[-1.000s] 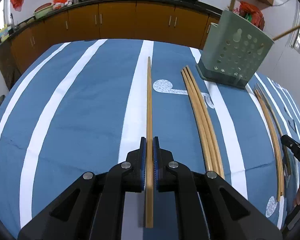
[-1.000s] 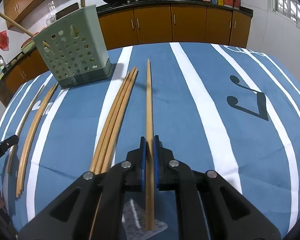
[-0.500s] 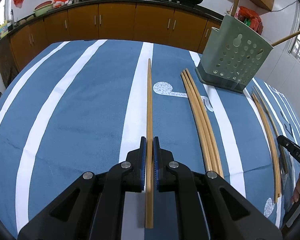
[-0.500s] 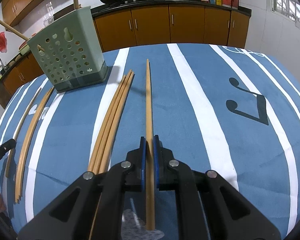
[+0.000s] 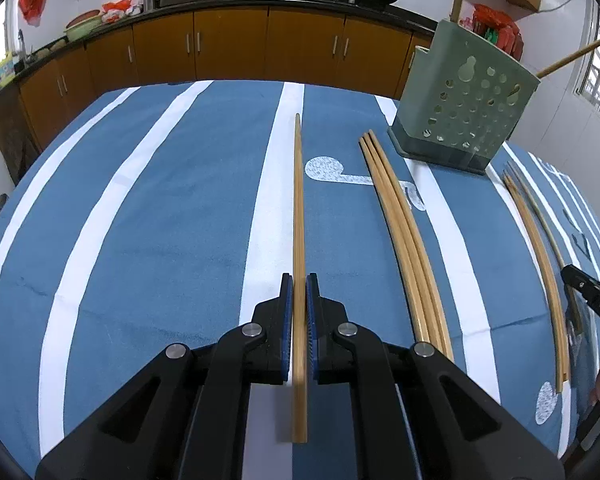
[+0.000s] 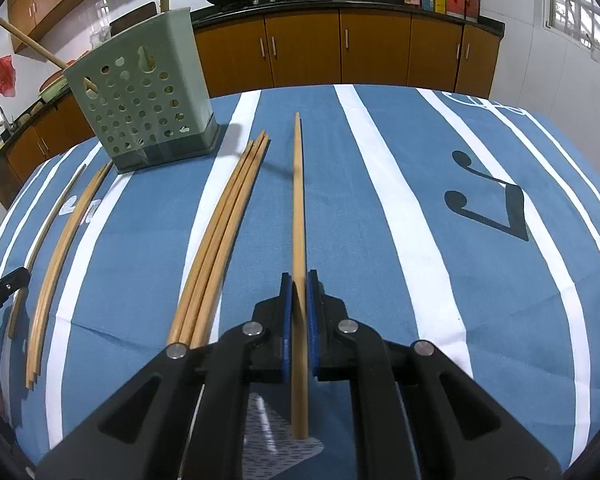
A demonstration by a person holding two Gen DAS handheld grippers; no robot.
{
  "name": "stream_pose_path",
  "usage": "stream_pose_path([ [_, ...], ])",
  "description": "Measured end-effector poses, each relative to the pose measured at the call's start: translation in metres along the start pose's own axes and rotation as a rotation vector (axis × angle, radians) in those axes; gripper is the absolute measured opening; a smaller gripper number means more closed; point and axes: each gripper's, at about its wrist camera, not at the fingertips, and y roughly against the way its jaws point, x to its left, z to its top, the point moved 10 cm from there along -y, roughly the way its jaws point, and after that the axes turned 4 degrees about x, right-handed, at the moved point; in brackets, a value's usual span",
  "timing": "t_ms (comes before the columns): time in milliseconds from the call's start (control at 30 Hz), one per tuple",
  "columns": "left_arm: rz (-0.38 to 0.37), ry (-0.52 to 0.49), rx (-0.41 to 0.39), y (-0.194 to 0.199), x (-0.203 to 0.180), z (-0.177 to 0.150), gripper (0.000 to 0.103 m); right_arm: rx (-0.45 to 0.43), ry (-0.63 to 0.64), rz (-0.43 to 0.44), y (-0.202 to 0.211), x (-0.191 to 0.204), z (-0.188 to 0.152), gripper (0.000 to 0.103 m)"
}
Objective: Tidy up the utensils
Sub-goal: 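Lift both chopsticks and carry them over the green caddy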
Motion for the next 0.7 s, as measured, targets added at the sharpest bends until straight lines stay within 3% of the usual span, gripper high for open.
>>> stream_pose_path([
  [200,0.003,-0.010,0.012,0.005,0.003,0.002,0.007,-0.040,-0.024,0.031,0.016,-0.004,0.010,0.008],
  [700,-0.032,0.010,-0.227,0.099,0.016,0.065,0.007,-0.315,-0.065,0.061,0.113,-0.019,0.076,0.008],
])
